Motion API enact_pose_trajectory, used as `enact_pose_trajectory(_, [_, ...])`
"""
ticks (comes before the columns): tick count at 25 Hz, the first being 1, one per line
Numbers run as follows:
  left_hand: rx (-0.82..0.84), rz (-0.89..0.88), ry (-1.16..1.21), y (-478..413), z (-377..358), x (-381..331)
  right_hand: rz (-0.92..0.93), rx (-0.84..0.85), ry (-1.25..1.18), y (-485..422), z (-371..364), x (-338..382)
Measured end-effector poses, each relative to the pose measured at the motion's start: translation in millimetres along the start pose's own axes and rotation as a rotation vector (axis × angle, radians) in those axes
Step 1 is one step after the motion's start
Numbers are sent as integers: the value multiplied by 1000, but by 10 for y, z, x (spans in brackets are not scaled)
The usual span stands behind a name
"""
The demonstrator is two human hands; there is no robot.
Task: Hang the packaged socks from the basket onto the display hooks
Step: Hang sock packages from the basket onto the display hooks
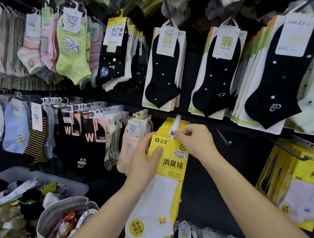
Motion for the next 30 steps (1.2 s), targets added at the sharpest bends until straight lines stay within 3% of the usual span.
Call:
enact_pose_trajectory(6, [-3,-144,-191,21,83,-8,-30,-148,-69,272,7,-230])
enact_pose_trajectory(8, [-91,-170,-266,19,185,16,-61,-113,-171,471,-176,-423])
enact_pose_trajectory(10, [16,-190,-160,-29,56,39,-34,5,-270,615,-440,-480])
enact_pose_trajectory(13, [182,-45,87,-9,-190,291,-6,100,-421,724,-715,-481])
enact_pose_trajectory(18, [202,-2,158,11,-167,452,-32,128,-585,747,-870,-520])
enact_pose_trajectory(25, [119,469,146,674,96,1319,-318,246,-528,1344,-1467,-995])
enact_pose_trajectory(30, [65,591,141,747,173,1403,-353,263,-550,1375,-1521,-1048])
Point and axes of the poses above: each hand's wrist, its own y-axis away from the middle knuckle, its own z-axis out of the back of the hand, x = y × z, the point moved 9 cm from there along -y, towards the middle knuckle, and after that the axes turned 9 degrees about y, right-handed, at the moved point
